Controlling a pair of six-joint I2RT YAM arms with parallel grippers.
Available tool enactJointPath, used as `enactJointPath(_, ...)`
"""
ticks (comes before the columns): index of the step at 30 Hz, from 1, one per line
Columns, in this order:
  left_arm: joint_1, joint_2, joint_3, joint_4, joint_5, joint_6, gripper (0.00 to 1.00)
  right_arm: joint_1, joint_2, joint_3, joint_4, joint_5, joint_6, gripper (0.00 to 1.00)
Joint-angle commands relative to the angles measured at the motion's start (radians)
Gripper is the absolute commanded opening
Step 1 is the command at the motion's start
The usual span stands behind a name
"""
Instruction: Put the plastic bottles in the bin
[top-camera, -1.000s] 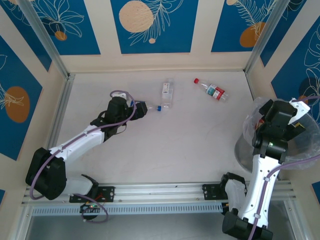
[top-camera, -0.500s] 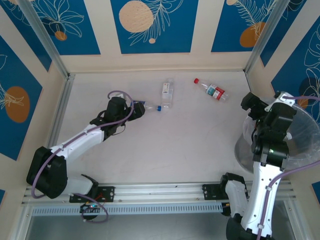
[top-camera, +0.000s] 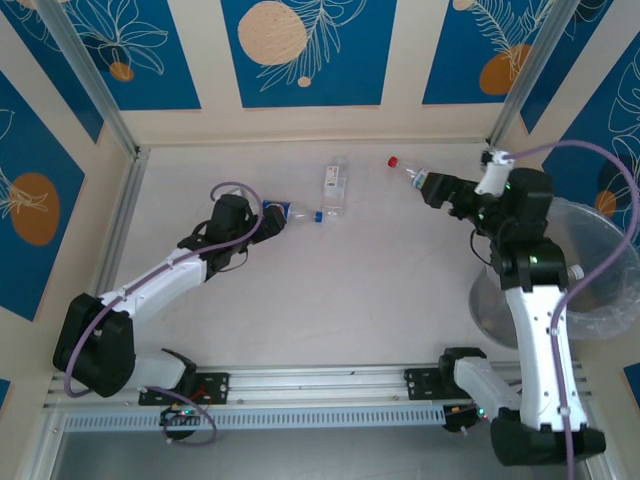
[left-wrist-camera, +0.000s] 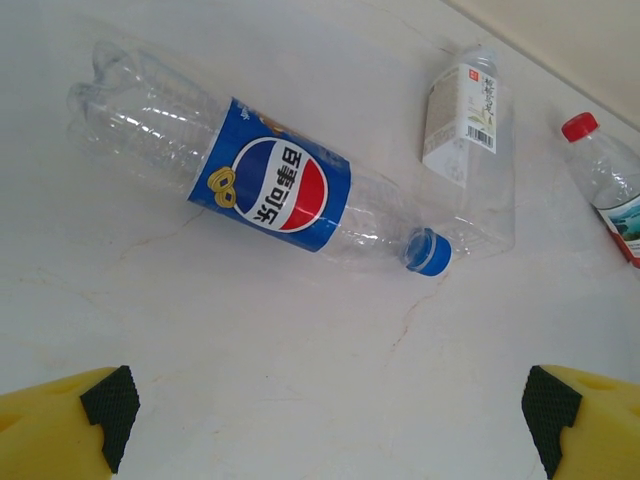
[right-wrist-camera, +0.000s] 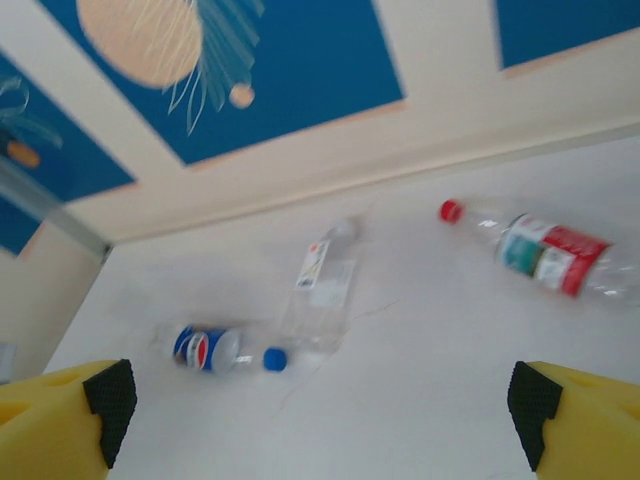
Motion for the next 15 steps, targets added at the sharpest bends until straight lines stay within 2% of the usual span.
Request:
enactJointPath(1,0.016,0.007,-0.013,-0.015,-0.018,-0.020,1.00,0.095,0.111,0.044,-0.012,0.020,-0.050,0.98)
enactJointPath(6,0.022,0.006,-0.025,-0.012,-0.024,-0.026,1.00,0.191,0.387,0.169,-0.052,0.080,-0.114,0.99)
enactJointPath(9,0.029,0.001,-0.031,-0.014,-0.032,-0.026,1.00,0.224,0.597,0.313,-0.125,0.190,-0.131,0.99)
enactJointPath(13,0.044,-0.008,-0.036,-0.021,-0.046,-0.018,1.00,0.208,0.859,0.504,-0.187,0.305,-0.151,1.00)
enactJointPath(15,0.053,-0.011,-0.038,-0.026,-0.052,-0.014,1.00,0.186,0.973,0.604,-0.212,0.324,-0.185,1.00)
